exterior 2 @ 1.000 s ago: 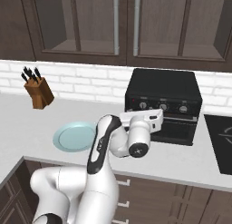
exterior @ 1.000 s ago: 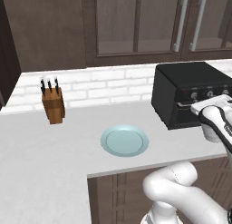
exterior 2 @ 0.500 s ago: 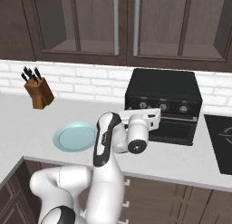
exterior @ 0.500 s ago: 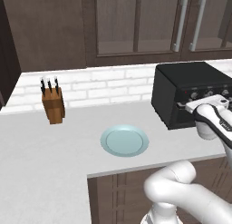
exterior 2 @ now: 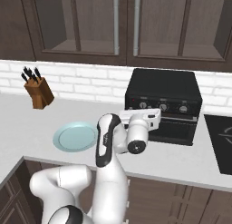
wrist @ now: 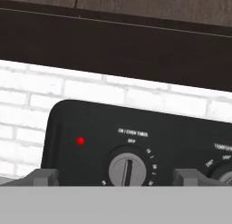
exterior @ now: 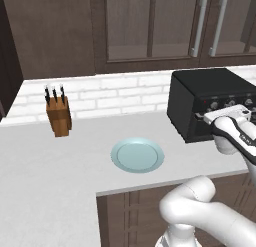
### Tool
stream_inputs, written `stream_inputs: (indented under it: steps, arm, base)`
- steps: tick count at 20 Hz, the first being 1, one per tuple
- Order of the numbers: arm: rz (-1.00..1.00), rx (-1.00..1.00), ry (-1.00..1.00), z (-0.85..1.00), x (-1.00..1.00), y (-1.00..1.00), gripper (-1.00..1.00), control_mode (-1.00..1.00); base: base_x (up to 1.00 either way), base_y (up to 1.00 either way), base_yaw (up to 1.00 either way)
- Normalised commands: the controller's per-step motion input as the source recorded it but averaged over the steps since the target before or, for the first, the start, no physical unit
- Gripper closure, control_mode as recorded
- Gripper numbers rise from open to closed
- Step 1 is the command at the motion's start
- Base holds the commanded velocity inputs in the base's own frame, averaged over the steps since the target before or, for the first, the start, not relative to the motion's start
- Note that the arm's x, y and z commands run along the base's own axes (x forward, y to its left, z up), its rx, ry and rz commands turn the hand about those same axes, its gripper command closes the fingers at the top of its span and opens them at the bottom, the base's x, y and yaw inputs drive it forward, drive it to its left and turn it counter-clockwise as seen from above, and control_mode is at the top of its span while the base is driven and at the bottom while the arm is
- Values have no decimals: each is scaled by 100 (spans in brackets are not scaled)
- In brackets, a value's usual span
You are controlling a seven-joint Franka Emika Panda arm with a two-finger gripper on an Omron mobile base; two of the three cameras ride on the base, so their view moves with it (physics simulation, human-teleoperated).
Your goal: Pick up the kebab skewer and baguette bread, and place them inside the toaster oven. Close the toaster oven door and start by setting the timer.
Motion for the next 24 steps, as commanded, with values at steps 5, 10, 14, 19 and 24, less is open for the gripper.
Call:
stream_inputs:
  steps: [5, 10, 14, 19, 24]
  arm:
    - [-1, 0, 0, 1, 2, -4, -100, -100]
    - [0, 2, 0, 6, 0, 0, -100, -100]
    - [0, 4, 0, 4, 0, 0, -100, -100]
    - [0, 4, 0, 2, 2, 0, -100, -100]
    - [0, 3, 0, 0, 16, 0, -100, -100]
  base:
    - [0, 0, 0]
    - [0, 0, 0]
    - [0, 0, 0]
    - [0, 0, 0]
    - [0, 0, 0]
